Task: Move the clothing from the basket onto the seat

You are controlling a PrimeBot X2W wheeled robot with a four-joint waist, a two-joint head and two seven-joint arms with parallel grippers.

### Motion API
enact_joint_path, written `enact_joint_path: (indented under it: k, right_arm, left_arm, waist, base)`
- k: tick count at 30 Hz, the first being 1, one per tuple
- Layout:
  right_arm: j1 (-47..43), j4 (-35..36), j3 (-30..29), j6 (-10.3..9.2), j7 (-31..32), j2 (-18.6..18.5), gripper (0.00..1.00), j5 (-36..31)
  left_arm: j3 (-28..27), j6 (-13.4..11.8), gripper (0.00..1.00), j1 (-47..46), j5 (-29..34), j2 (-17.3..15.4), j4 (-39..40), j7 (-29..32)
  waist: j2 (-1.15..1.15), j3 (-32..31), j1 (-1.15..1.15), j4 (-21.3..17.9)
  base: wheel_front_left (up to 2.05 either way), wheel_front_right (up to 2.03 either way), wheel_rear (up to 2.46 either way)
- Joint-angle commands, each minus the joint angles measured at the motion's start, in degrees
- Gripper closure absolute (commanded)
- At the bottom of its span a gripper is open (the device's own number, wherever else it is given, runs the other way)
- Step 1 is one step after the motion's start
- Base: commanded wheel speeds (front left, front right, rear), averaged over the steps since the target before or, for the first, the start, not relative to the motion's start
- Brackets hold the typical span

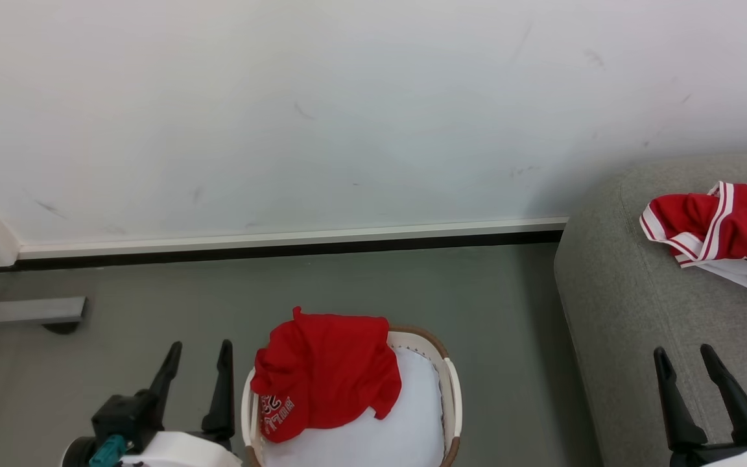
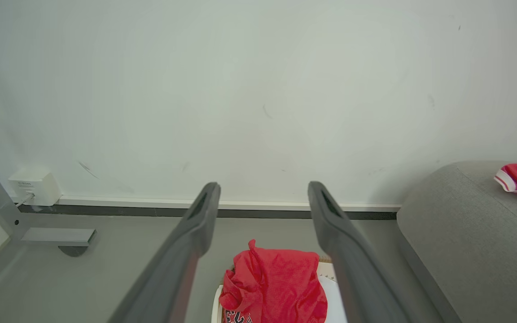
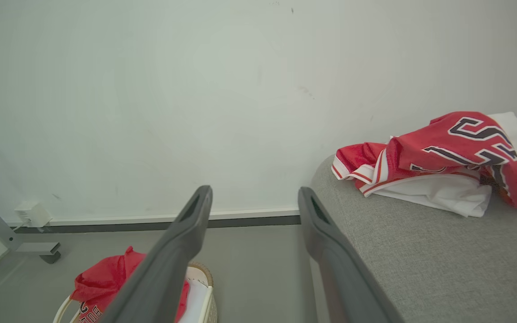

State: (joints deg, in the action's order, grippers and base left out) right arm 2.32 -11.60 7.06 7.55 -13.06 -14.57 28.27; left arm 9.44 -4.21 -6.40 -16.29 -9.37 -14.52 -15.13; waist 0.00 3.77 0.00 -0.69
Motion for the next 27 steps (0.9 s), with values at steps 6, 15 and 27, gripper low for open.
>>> enact_joint_path:
  k: [6, 15, 27]
  right_arm:
    - [3.39, -2.46, 1.78, -0.12, -1.4, -0.65, 0.0, 0.85]
    - [4.34, -3.27, 2.97, -0.12, -2.04, -1.05, 0.0, 1.49]
    - [6.48, -1.41, 3.26, -0.12, -2.15, -1.88, 0.0, 1.18]
  left_arm:
    - [-2.47, 2.43, 0.0, -0.01, 3.19, 1.95, -0.93, -0.02]
    - [-5.28, 4.79, 0.0, -0.41, 5.49, 3.82, -1.65, -0.02]
    - [-6.19, 7.7, 0.0, -2.83, 7.95, 4.97, -1.71, -0.02]
  waist:
    - [0.0, -0.27, 0.0, 0.08]
    - [0.0, -0.61, 0.0, 0.36]
    - [0.0, 2.25, 0.0, -1.46]
  base:
    - [0.0, 0.0, 0.0]
    - [0.0, 0.0, 0.0]
    - [0.0, 0.0, 0.0]
